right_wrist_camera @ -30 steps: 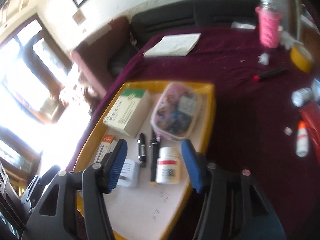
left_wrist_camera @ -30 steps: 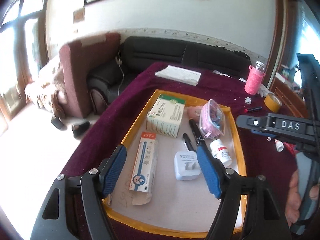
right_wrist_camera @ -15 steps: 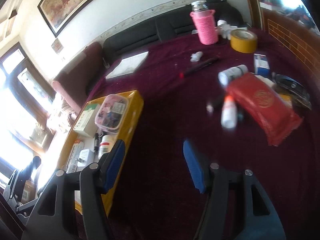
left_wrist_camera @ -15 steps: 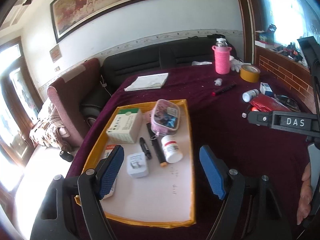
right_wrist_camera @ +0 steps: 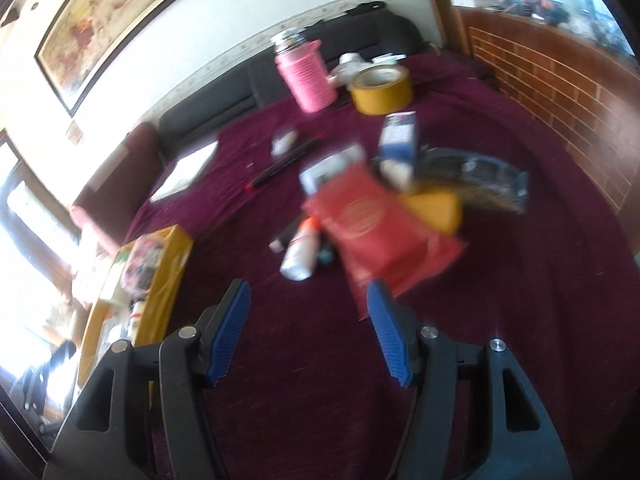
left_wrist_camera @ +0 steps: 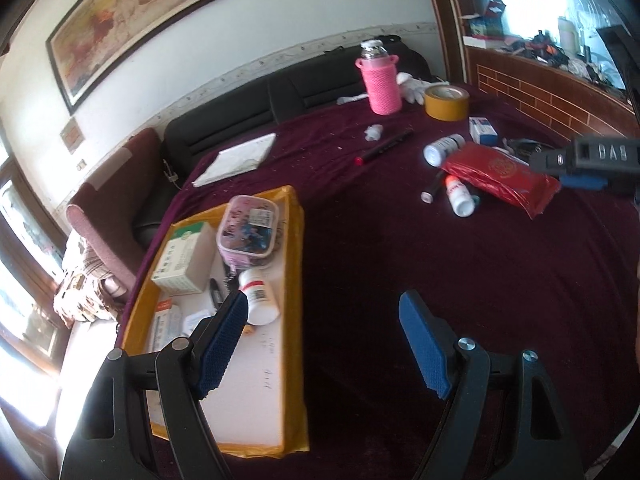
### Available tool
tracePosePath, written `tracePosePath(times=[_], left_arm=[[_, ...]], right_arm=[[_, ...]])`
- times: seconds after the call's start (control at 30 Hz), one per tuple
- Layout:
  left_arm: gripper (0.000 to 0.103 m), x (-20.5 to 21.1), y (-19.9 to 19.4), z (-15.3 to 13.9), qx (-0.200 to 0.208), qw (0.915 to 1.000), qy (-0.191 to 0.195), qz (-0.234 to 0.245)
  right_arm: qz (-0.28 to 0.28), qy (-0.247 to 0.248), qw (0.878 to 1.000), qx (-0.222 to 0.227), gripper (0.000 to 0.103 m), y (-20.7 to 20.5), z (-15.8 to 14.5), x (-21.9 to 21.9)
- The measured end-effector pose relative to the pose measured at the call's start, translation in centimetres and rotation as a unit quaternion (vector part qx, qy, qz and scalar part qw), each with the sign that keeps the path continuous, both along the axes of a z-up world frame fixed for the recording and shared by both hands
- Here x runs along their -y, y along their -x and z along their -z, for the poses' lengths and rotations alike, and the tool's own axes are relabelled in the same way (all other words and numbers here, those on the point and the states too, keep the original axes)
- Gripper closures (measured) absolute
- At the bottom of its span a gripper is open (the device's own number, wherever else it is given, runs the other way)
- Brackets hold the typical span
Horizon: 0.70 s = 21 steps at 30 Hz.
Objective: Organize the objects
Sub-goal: 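Withdraw both grippers from the tray toward the remaining items, then grasp the white bottle with the red cap with the left gripper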
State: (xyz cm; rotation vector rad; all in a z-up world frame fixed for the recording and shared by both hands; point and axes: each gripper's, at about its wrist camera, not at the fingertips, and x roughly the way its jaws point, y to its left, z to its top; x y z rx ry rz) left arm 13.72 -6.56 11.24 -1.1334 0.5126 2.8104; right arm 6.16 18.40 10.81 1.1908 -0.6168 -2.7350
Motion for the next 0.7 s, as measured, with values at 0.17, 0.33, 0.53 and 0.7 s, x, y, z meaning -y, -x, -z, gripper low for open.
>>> tracePosePath(times=[0.17, 0.33, 0.53, 0.7], left_arm=[[0.03, -0.8, 0.3, 1.2, 0.029, 0.9993, -0.017, 0.016], [0.03, -0.8, 1.0, 2.9, 0.065, 0.9969, -0.04, 0.016], [0.03, 0.1, 0.7, 2.6, 0.066, 0.9947, -0.077, 0.021], [0.03, 1.7, 0.5, 1.0, 0.035, 0.9954, -0.087, 0.019]], right_arm=[[0.033, 0.025, 0.999, 0.007, 0.043, 1.8, -0.1, -4.7], [0.05, 0.049, 0.997, 0.021, 0.043, 3.8, 0.1, -7.6], [0.025, 0.045, 0.998, 0.042, 0.044, 9.3, 1.1, -6.5], [0.028, 0.025, 0.994, 0.098, 0.044, 13.6, 4.0, -5.1]])
